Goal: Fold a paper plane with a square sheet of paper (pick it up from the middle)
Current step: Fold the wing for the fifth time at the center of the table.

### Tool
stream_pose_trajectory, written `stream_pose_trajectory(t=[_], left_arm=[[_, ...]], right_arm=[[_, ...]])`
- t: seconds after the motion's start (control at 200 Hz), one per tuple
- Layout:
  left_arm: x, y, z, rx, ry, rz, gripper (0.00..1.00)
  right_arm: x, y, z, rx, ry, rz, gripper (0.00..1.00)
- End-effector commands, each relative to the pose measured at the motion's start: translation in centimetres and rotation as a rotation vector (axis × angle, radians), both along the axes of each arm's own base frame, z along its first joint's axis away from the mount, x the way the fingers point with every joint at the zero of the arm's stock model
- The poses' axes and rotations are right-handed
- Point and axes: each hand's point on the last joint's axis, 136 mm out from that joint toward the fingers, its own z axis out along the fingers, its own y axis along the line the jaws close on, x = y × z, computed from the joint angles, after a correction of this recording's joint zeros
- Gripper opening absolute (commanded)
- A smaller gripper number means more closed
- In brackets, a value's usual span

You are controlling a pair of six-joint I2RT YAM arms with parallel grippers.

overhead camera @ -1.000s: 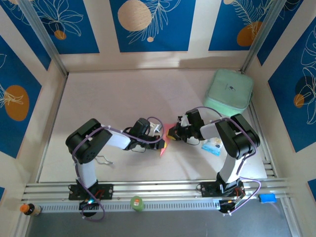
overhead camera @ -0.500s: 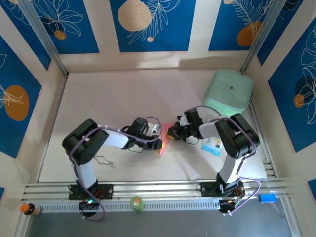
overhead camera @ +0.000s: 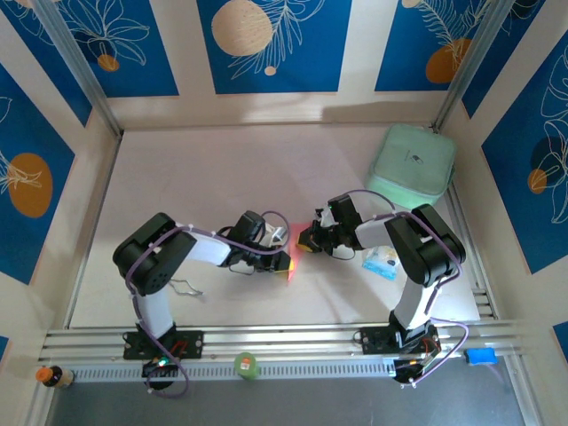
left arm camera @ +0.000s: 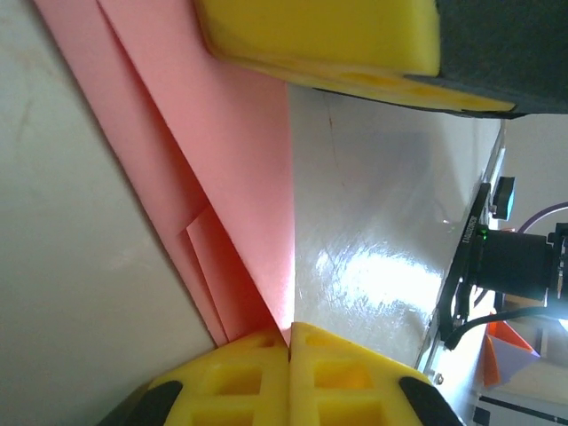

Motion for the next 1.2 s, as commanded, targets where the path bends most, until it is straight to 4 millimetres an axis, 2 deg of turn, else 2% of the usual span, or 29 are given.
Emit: stream_pose_trajectory(t=[0.0,0.13,0.18,0.365,0.435,0.52,0.555,0.605,1.02,1.09,1.195], left_arm=[[-2.7,1.2,-1.5,0.033,0.142,-0.043,0.06],[-3.1,1.3,-1.6,0.028,0.151,-0.048,0.07],[-3.2,1.3,-1.5,0.022,0.153,-0.052,0.0],[-3.7,1.3,-1.5,0.002,0.164,-0.067,0.0],[-3.8,1.3,-1.4,-0.006,0.166,-0.069,0.08],[-3.9,1.2,-1.1,-0.024,0.163,-0.076,0.1],[-3.9,1.1,-1.0,-0.03,0.162,-0.079,0.09],[-4.0,1.1,-0.8,-0.039,0.158,-0.082,0.0],[-4.8,1.5,-1.0,0.001,0.131,-0.125,0.0],[-4.8,1.6,-1.2,0.028,0.118,-0.126,0.11],[-4.7,1.8,-1.5,0.064,0.103,-0.124,0.0]], right_arm=[[-2.7,-3.1,-4.9,-0.188,0.163,-0.067,0.01],[-2.8,-3.2,-5.1,-0.196,0.168,-0.072,0.01],[-2.8,-3.3,-5.1,-0.2,0.171,-0.074,0.01],[-2.9,-3.6,-5.5,-0.217,0.178,-0.086,0.01],[-2.9,-3.7,-5.5,-0.219,0.178,-0.087,0.01],[-3.0,-3.7,-5.6,-0.22,0.182,-0.087,0.01],[-3.1,-3.7,-5.7,-0.222,0.184,-0.088,0.01],[-3.0,-3.8,-5.7,-0.224,0.185,-0.088,0.01],[-3.1,-3.9,-6.0,-0.236,0.196,-0.097,0.01],[-3.1,-3.9,-6.0,-0.237,0.195,-0.099,0.01],[-3.1,-3.9,-6.0,-0.236,0.197,-0.099,0.01]])
